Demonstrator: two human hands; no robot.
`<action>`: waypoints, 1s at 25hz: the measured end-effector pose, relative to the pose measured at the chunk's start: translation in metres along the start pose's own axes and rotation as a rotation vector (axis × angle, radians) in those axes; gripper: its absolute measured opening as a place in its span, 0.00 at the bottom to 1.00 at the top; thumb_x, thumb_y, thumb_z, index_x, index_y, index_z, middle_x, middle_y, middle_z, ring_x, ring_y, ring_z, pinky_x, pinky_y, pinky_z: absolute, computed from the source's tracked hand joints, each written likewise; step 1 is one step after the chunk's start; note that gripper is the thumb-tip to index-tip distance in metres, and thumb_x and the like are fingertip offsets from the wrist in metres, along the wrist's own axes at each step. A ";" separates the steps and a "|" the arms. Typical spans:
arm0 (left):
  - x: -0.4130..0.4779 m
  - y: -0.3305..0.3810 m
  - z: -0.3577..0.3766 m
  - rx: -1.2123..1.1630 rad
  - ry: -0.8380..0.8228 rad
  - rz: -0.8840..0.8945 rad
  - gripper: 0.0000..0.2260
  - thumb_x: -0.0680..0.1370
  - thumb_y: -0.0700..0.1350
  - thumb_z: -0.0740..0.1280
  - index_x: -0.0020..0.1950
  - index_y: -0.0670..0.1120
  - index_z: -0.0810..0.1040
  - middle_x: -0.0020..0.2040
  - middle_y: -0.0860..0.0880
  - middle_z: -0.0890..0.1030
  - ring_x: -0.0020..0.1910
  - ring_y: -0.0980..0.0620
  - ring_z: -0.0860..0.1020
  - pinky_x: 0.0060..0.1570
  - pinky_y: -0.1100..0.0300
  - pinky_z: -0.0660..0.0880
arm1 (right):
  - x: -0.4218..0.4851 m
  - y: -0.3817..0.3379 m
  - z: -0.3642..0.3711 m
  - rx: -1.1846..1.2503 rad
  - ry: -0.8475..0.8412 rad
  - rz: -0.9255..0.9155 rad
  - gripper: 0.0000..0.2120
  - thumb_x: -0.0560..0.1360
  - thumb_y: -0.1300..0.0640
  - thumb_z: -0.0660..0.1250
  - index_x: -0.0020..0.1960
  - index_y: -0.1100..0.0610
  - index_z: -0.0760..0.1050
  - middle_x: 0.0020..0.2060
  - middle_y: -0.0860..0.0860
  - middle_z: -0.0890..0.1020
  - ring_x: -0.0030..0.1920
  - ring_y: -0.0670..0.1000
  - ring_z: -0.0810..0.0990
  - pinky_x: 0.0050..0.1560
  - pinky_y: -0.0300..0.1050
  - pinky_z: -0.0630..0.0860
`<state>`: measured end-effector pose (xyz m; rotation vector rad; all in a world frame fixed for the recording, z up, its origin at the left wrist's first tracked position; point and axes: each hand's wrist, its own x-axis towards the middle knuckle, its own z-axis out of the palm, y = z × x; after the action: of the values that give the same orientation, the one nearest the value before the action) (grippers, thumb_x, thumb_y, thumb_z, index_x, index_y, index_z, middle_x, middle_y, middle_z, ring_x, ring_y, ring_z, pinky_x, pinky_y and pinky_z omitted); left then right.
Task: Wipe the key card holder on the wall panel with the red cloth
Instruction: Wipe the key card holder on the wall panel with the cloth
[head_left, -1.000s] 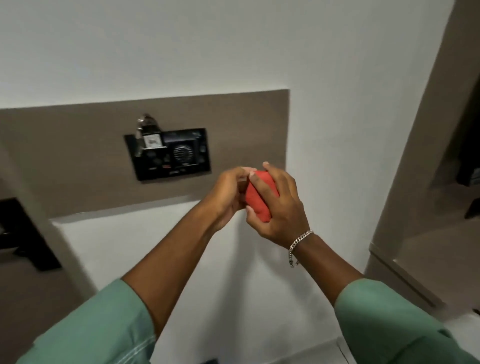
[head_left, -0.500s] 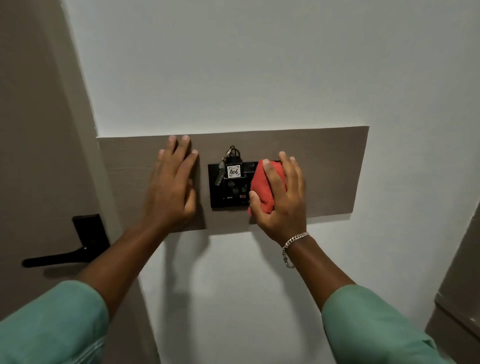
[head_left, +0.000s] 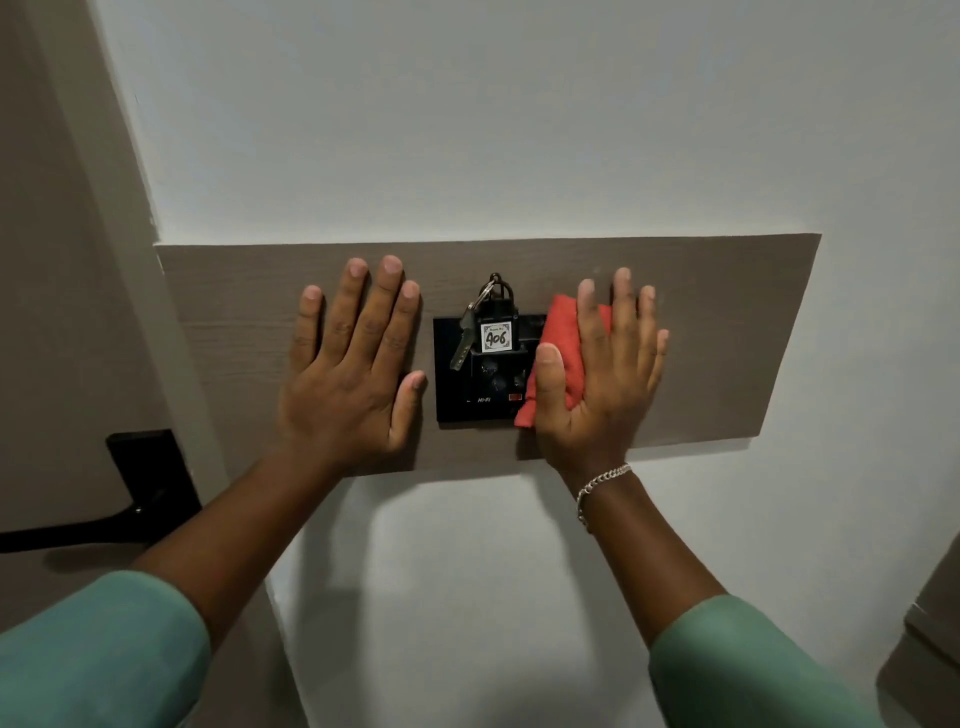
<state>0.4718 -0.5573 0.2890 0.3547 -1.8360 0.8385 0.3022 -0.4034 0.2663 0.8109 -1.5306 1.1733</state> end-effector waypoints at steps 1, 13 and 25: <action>0.000 0.000 0.001 0.011 0.009 0.003 0.33 0.80 0.55 0.53 0.81 0.42 0.52 0.82 0.43 0.51 0.81 0.42 0.47 0.79 0.43 0.44 | 0.003 -0.006 0.003 -0.006 0.004 0.008 0.27 0.82 0.37 0.51 0.78 0.43 0.57 0.79 0.53 0.62 0.81 0.56 0.55 0.81 0.59 0.51; 0.001 0.000 0.002 0.007 0.038 0.003 0.32 0.80 0.55 0.53 0.81 0.42 0.51 0.82 0.43 0.52 0.81 0.43 0.47 0.79 0.42 0.46 | -0.001 0.015 -0.012 -0.031 -0.079 -0.326 0.25 0.81 0.41 0.53 0.75 0.47 0.65 0.77 0.56 0.65 0.79 0.61 0.59 0.79 0.64 0.56; 0.000 0.001 0.004 -0.019 0.048 0.004 0.33 0.80 0.54 0.53 0.81 0.42 0.52 0.82 0.43 0.51 0.81 0.43 0.47 0.78 0.41 0.49 | 0.008 0.024 -0.013 0.021 -0.080 -0.340 0.23 0.81 0.43 0.55 0.73 0.49 0.69 0.76 0.58 0.66 0.79 0.62 0.59 0.80 0.64 0.53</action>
<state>0.4688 -0.5595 0.2881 0.3168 -1.7999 0.8249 0.2824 -0.3831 0.2678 1.0946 -1.3790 0.9163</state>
